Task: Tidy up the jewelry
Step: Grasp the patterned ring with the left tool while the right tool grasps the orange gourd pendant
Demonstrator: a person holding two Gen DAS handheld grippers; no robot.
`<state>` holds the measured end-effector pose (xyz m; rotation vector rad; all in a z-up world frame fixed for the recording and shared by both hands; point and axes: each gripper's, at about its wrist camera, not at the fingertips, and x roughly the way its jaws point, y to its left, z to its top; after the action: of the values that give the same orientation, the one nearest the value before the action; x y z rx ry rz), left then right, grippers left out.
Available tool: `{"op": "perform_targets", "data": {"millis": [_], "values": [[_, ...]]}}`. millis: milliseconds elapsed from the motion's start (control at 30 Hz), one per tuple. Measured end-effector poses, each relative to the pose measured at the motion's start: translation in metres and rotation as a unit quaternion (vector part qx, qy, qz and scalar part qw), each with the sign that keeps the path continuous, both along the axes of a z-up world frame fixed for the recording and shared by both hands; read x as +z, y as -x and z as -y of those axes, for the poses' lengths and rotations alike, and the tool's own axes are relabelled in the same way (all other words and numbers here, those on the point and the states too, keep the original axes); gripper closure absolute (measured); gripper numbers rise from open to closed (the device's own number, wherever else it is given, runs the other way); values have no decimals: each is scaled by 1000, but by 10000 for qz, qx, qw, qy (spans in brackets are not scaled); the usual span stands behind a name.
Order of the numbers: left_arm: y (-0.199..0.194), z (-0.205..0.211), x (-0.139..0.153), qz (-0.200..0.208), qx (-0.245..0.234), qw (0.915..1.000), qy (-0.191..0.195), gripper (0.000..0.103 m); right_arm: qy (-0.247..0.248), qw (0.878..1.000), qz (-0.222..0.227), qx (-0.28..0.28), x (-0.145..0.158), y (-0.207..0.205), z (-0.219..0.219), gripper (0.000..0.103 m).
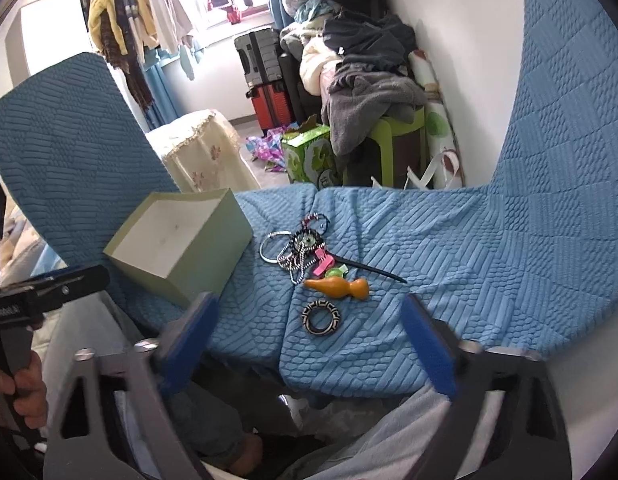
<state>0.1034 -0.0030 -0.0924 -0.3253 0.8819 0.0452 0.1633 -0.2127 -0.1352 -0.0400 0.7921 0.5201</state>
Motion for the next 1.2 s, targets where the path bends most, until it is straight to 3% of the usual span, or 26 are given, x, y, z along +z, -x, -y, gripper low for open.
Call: {"op": "perform_targets", "data": {"millis": [67,133,367,433,667,1033,1200], "values": [[-11,5,-7,-7,-86,10000,-19,1,23,9999,-112,63,-14,-14,-1,41],[-22,10,-15,8,-282,9996,101,3,21,9997,-207,133,-23,-27,-2,44],[-52,33,-46,-32,-611,9972,418,28,214,9991,-327,161,-56,-72,-6,52],[-62,40,-60,-156,-702,9962,498,35,79,9979,-543,350,-69,-88,-9,54],[-87,49,-112,-378,-722,9930,858,55,263,9913,-905,922,-105,-124,-29,77],[-110,76,-147,-726,-1151,9883,687,71,536,9825,-920,1528,-130,-139,-41,77],[-117,86,-162,-838,-1296,9871,431,84,635,9794,-1038,1609,-137,-143,-44,66]]}}
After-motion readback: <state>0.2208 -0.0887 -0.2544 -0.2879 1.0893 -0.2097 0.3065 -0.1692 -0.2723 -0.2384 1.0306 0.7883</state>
